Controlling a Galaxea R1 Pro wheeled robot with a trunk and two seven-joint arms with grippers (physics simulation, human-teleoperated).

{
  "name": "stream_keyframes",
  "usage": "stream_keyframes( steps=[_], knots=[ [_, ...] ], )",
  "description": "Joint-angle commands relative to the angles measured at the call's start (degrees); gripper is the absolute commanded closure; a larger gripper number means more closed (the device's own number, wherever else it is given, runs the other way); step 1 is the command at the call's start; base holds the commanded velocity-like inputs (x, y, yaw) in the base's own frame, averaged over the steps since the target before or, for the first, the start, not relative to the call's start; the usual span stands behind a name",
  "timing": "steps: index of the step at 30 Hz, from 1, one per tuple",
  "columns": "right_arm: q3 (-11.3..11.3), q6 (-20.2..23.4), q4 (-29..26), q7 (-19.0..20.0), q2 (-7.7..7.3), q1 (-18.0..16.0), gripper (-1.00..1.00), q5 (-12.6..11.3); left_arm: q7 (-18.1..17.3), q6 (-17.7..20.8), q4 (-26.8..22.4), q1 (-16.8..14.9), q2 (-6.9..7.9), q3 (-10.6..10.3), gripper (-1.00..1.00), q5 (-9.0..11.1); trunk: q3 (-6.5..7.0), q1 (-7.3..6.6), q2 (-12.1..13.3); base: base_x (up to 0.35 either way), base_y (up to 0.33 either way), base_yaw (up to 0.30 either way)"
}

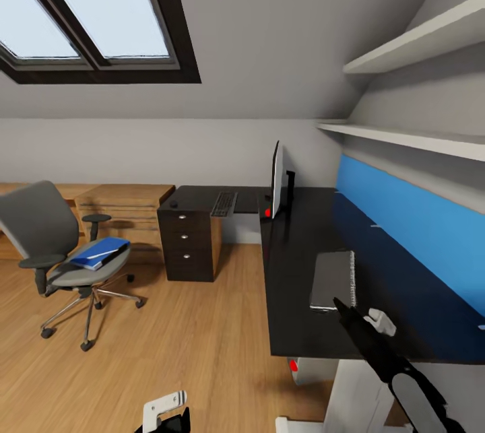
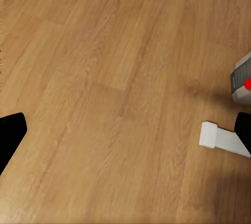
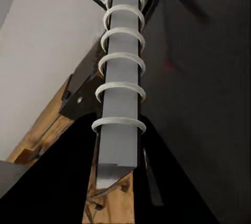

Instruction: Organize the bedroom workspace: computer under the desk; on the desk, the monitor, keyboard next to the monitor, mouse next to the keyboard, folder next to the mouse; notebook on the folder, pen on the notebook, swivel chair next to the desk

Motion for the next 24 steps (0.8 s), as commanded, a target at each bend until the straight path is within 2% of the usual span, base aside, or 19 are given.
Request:
stream_keyframes(
  steps=[1,2,4,5,7,12,16,21,22,24],
  knots=[
    [2.21,3.45,-5.06,-13.12,0.00,-2.55,1.00,0.32,0.45,0.13,-0.09,-0.01,0.25,0.01,-1.00,0.55,0.13,-0.22,0.38,0.000,0.000,0.000],
    [2.91,5.62,-5.84,-16.29,0.01,-3.91,1.00,0.34,0.44,0.12,0.02,-0.01,0.37,0.14,-1.00,0.57,0.31,-0.44,0.78,0.000,0.000,0.000],
    [3.66,8.50,-6.44,-18.95,0.02,-5.58,1.00,0.30,0.37,0.09,0.63,-0.01,0.48,0.80,-1.00,0.59,0.67,-0.88,1.58,0.000,0.000,0.000],
    [3.81,9.15,-6.54,-19.46,0.04,-5.95,1.00,0.29,0.31,0.09,1.03,-0.01,0.50,1.15,-1.00,0.59,0.84,-1.10,1.99,0.000,0.000,0.000],
    [5.05,10.93,-6.52,-20.86,0.49,-6.96,1.00,0.27,0.16,0.07,4.27,-0.01,0.56,3.23,-1.00,0.61,1.20,-1.54,2.79,0.000,0.000,0.000],
    [8.53,12.08,-4.90,-21.53,1.34,-7.41,1.00,0.27,-0.05,-0.02,8.77,-0.01,0.59,6.95,-1.00,0.58,1.92,-2.42,4.39,0.000,0.000,0.000],
    [9.08,12.21,-3.46,-21.56,1.53,-7.44,1.00,0.25,-0.08,-0.04,10.26,-0.01,0.59,7.51,-1.00,0.58,1.92,-2.42,4.39,0.000,0.000,0.000],
    [9.47,12.04,-3.07,-21.57,1.85,-7.45,1.00,0.23,-0.33,-2.99,10.89,-0.01,0.59,7.56,-1.00,0.56,1.92,-2.42,4.39,0.000,0.001,0.000],
    [9.40,11.70,-2.82,-21.77,3.57,-7.45,1.00,0.55,-0.44,-4.10,10.96,-0.01,0.59,7.51,-1.00,0.53,1.94,-2.42,4.39,0.000,0.278,0.172],
    [9.39,11.68,-2.74,-21.81,3.75,-7.45,1.00,0.59,-0.44,-4.20,10.97,-0.01,0.59,7.44,-1.00,0.52,2.00,-2.42,4.39,0.000,0.293,0.220]
  ],
)
